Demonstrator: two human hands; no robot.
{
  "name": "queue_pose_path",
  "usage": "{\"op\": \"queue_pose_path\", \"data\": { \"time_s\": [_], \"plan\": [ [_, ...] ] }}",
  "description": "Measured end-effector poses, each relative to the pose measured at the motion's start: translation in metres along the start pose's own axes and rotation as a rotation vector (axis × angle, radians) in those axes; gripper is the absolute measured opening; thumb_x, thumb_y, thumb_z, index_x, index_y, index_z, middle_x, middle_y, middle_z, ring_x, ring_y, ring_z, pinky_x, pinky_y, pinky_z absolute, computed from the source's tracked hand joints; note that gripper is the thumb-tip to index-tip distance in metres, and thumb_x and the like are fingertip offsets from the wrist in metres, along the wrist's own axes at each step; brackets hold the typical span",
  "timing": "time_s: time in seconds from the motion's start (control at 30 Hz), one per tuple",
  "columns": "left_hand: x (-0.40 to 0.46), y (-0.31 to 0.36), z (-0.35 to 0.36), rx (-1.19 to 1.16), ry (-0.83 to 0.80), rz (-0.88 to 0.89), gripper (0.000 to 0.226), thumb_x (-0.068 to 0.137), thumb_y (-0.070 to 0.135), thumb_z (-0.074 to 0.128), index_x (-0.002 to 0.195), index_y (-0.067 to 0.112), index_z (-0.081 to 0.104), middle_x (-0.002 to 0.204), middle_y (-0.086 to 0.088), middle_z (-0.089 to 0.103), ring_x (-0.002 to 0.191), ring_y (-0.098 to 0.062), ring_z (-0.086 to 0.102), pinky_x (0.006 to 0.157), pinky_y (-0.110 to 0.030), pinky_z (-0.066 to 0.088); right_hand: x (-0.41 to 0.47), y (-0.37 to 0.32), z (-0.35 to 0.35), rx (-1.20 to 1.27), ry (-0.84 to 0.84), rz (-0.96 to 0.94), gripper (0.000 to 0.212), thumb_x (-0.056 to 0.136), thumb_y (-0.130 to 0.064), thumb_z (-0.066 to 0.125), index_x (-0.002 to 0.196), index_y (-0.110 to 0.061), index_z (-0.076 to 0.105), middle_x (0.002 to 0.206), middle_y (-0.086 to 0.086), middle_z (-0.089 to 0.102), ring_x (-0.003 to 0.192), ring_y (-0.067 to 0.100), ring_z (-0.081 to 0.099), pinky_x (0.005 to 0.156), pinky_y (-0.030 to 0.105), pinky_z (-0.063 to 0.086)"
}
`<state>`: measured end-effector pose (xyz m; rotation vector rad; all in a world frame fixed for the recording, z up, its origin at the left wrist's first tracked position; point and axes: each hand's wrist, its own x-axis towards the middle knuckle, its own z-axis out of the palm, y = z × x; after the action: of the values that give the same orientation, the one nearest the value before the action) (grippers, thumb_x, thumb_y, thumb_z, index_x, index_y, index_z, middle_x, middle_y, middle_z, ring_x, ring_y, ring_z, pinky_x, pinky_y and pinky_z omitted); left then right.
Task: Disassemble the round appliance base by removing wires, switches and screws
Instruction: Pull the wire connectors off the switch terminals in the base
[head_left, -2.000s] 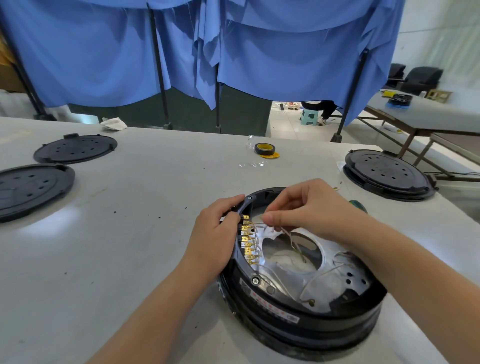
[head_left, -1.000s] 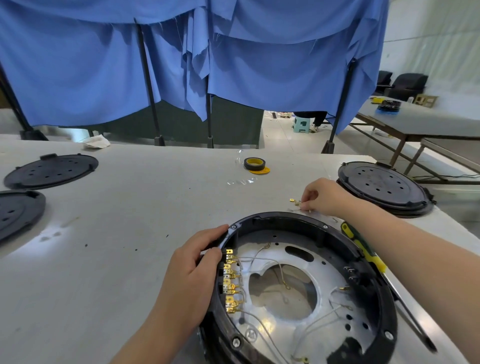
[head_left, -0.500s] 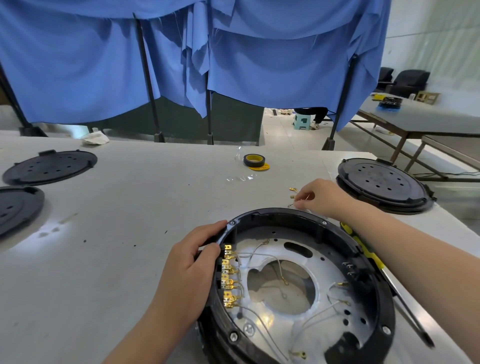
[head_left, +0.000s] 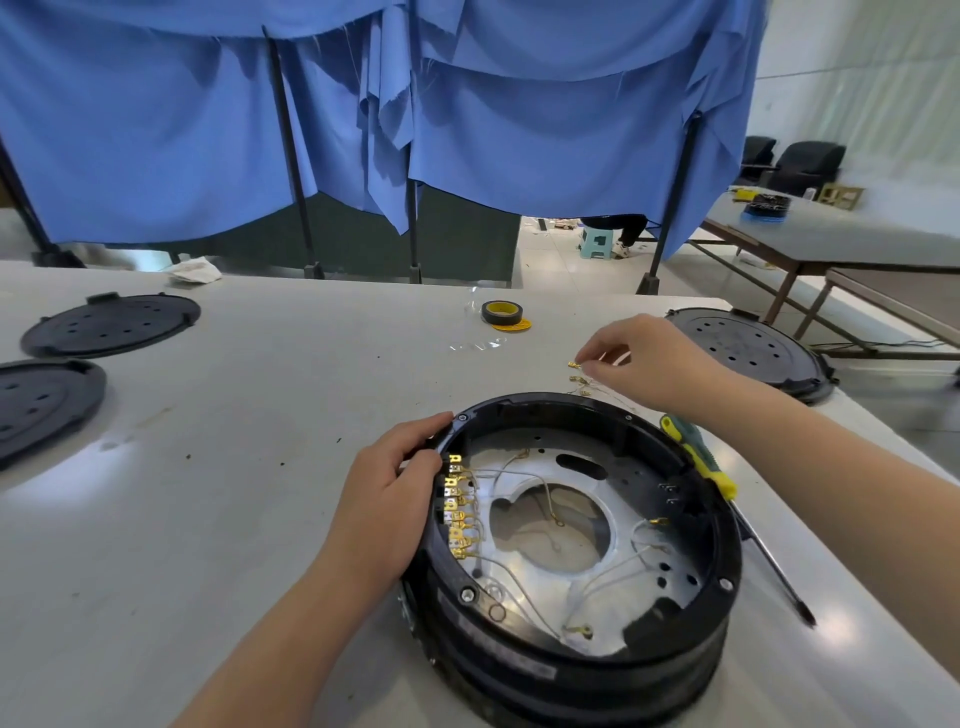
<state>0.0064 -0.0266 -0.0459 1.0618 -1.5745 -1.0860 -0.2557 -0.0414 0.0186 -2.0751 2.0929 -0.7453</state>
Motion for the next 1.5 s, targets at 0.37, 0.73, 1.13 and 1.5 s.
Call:
{"op": "queue_pose_path", "data": {
  "time_s": [0.37, 0.73, 1.13, 1.5],
  "plan": [
    [0.004, -0.004, 0.000, 0.002, -0.001, 0.026, 0.041, 0.090, 0.003, 0.046, 0.107, 0.034, 0.067, 0.107, 0.020, 0.066, 0.101, 0.006, 0.059, 0.075, -0.005, 0.043, -0.030, -0.086, 0.021, 0.112, -0.190, -0.133, 0.009, 0.085, -0.030, 0.065, 0.083, -0.030, 0.073, 0.079, -0.018, 0.068, 0.075, -0.002, 0.061, 0.069, 0.015, 0.048],
    [0.005, -0.006, 0.001, -0.006, 0.000, 0.034, 0.041, 0.091, 0.002, 0.045, 0.115, 0.026, 0.067, 0.109, 0.014, 0.066, 0.102, 0.005, 0.059, 0.075, -0.001, 0.044, -0.039, -0.089, 0.052, 0.281, -0.277, -0.068, 0.014, 0.082, -0.022, 0.067, 0.073, -0.032, 0.070, 0.062, -0.018, 0.066, 0.060, -0.006, 0.061, 0.053, 0.009, 0.044],
    [0.004, -0.005, 0.001, 0.030, 0.009, 0.048, 0.039, 0.092, 0.003, 0.045, 0.120, 0.022, 0.065, 0.111, 0.012, 0.065, 0.102, 0.007, 0.057, 0.075, 0.002, 0.042, -0.039, -0.089, 0.064, 0.400, -0.293, -0.090, 0.004, 0.077, -0.027, 0.074, 0.076, -0.030, 0.073, 0.058, -0.016, 0.065, 0.051, -0.007, 0.055, 0.046, 0.006, 0.038],
    [0.005, -0.004, 0.001, 0.030, 0.005, 0.036, 0.040, 0.091, 0.002, 0.045, 0.120, 0.022, 0.065, 0.115, 0.009, 0.065, 0.106, 0.001, 0.058, 0.079, -0.003, 0.044, -0.037, -0.090, 0.061, 0.437, -0.324, -0.089, 0.014, 0.079, -0.018, 0.075, 0.068, -0.026, 0.069, 0.053, -0.015, 0.064, 0.049, -0.006, 0.058, 0.047, 0.005, 0.039]
  ]
}}
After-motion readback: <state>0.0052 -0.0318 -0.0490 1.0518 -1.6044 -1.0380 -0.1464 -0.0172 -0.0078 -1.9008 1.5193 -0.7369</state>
